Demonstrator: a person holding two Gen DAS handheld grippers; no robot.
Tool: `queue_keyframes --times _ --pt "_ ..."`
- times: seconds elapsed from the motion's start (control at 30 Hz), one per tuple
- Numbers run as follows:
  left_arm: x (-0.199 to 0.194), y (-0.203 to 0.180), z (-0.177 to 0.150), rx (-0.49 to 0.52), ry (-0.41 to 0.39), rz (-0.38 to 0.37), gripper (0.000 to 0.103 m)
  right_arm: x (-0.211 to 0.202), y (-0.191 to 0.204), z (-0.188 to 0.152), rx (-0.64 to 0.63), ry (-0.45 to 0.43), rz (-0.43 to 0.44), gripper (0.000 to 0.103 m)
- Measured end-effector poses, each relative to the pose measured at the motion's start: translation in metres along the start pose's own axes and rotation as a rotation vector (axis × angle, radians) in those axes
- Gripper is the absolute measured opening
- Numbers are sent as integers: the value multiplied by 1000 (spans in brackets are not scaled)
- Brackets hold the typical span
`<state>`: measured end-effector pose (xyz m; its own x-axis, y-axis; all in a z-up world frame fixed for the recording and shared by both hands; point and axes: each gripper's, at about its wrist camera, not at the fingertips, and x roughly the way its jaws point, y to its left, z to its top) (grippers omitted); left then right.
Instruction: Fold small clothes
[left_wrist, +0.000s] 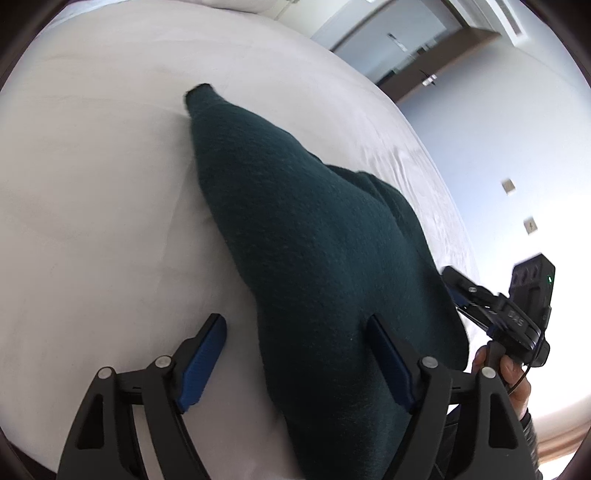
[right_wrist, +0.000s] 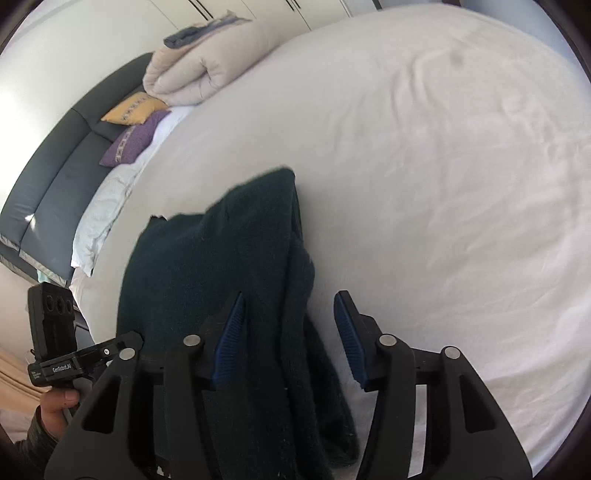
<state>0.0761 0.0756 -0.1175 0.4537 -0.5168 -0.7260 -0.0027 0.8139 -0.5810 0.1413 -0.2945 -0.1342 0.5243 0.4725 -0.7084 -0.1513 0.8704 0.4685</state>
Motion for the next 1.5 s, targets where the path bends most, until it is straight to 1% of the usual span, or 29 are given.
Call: queue_keyframes --times 0.03,0.07,0.1,0.13,0.17,0.23,0.27,0.33,0.4,0.43,0.47,0.5,0.53,0.6,0.63,0.67,0.7,0.73,0.77,0.8,0.9,0.93,1.0,1.07,1.13,1.27,1.37,1.43,1.5 --pt "-2 1 0 -15 -6 0 84 -4 1 3 2 -10 6 67" --pt "-2 1 1 -26 -13 -1 87 -6 2 7 0 -4 22 70" --pt "-3 2 1 -29 -15 0 88 -3 3 9 -5 23 41 71" --pt "-2 2 1 -31 -14 1 88 3 6 10 -16 76 58 71" --pt "0 1 2 -30 -10 4 88 9 8 17 -28 122 58 71" --pt "2 1 3 -23 -7 10 89 25 8 19 -51 194 11 71" --pt "2 -1 4 -22 -6 11 90 32 5 18 -43 216 8 71" --pt "3 -1 4 -20 0 7 93 42 -2 23 -3 235 79 71" --pt "4 1 7 -23 3 -3 94 51 -8 32 37 249 188 71" --pt "6 0 9 -28 4 -16 94 58 -7 37 42 273 248 71" --pt "8 2 11 -40 2 -32 94 65 -5 38 39 297 276 71" --pt "6 10 8 -53 -1 -47 94 76 -1 41 24 345 299 71" --pt "5 14 9 -68 -3 -63 94 84 1 42 8 376 298 71" --pt "5 19 11 -86 -7 -87 93 96 -2 54 44 401 338 71" --pt "7 19 13 -78 -3 -85 92 102 -8 62 94 411 367 69" --pt "9 16 14 -61 0 -71 85 104 -13 63 124 412 381 66" --pt "10 14 16 -40 5 -49 76 107 -16 66 135 415 382 55" --pt "13 14 18 -30 13 -48 71 110 -17 67 136 422 377 44" --pt "15 14 20 -38 25 -71 58 112 -17 64 131 424 375 40" --pt "18 14 22 -56 42 -86 55 110 -17 63 117 418 369 36" --pt "20 6 27 -30 49 -60 49 102 -15 61 89 380 321 29" --pt "19 4 28 -25 56 -56 48 92 -10 61 68 355 304 27" --pt "17 3 32 -37 75 -65 44 81 11 58 67 320 295 26" --pt "12 4 39 -75 98 -101 41 59 16 58 87 278 313 25" --pt "3 -3 46 -69 106 -127 40 30 24 59 106 238 349 25" --pt "-27 -38 62 21 95 -149 40 -28 36 59 147 161 430 25" --pt "-50 -65 70 81 96 -154 40 -62 40 62 225 130 490 25" --pt "-59 -78 72 105 117 -160 40 -78 39 62 270 121 523 25" --pt "-59 -77 70 103 158 -177 40 -90 37 58 310 123 555 25"
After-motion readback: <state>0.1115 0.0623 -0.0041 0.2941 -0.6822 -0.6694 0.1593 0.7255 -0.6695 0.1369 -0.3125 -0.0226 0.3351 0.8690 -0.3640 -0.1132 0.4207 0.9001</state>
